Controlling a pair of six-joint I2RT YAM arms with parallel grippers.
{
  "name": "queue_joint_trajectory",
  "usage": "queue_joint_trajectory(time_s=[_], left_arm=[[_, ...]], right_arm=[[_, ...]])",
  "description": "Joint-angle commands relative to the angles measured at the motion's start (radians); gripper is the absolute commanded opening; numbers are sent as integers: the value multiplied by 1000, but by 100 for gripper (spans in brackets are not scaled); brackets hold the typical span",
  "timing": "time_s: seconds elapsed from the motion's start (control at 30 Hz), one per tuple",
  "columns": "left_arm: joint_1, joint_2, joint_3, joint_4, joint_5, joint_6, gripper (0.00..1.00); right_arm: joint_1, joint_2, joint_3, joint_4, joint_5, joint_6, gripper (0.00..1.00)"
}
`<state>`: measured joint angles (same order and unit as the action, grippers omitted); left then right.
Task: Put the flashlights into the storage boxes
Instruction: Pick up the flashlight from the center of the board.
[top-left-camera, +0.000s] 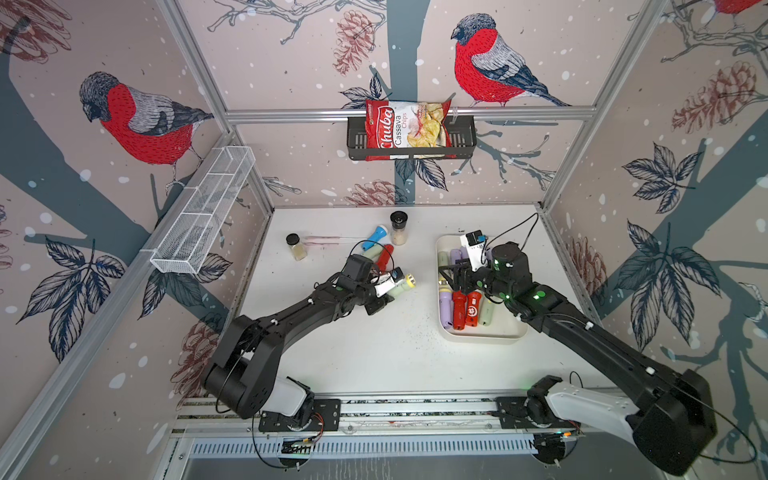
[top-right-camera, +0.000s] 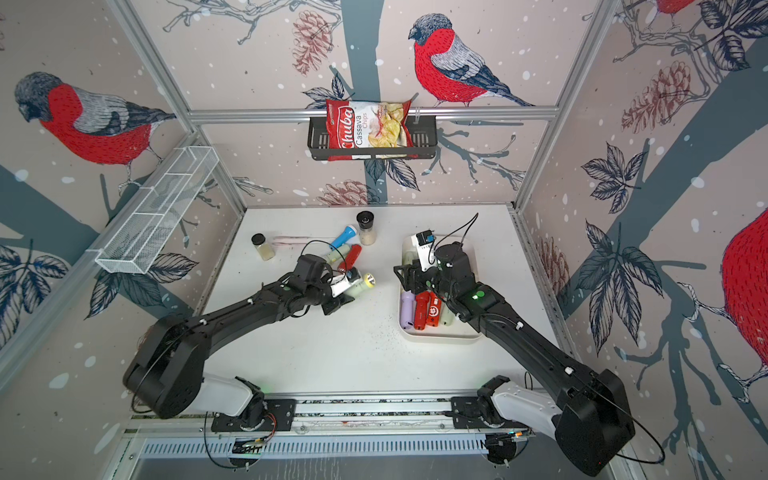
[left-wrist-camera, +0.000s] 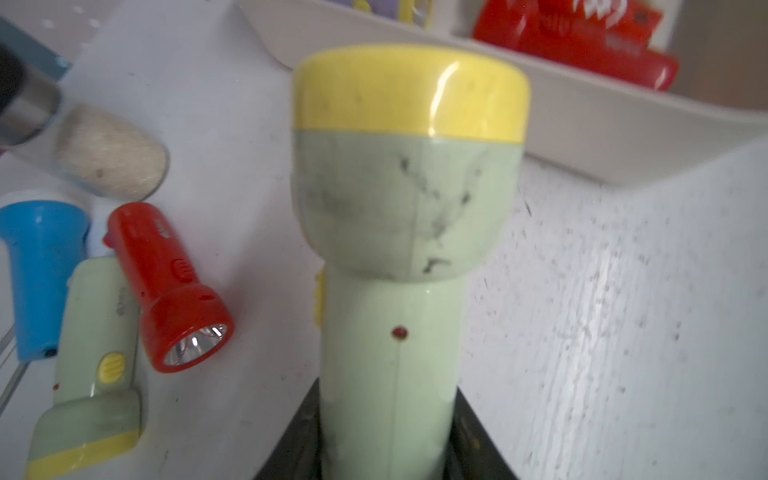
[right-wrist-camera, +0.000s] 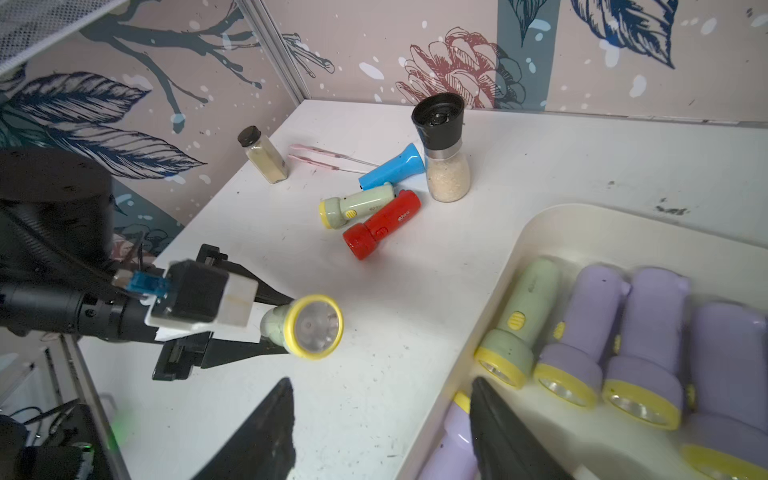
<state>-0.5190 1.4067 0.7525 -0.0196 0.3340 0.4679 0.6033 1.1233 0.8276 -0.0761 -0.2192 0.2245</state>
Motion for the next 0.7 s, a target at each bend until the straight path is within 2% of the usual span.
queue_joint_trajectory(time_s=[0.0,0.13,0.23,0.47,0.67], left_arm=[[-1,-73,-85,378,-26,-435,19],[-12,-136,-205,604,-104,-705,19],[-38,-162,-263,706,-141,-797,19],[-78,-171,-328,796,-152,-838,19],[-85,-171,-348,826,-156,-856,19]], right_arm=[[27,13,-7,98,0,90,66],[87,33,-7,165,-4,166,66],[141,69,16,189,-5,208,66],[196,174,50,287,-18,375,66],[245,253,107,292,-23,391,66]])
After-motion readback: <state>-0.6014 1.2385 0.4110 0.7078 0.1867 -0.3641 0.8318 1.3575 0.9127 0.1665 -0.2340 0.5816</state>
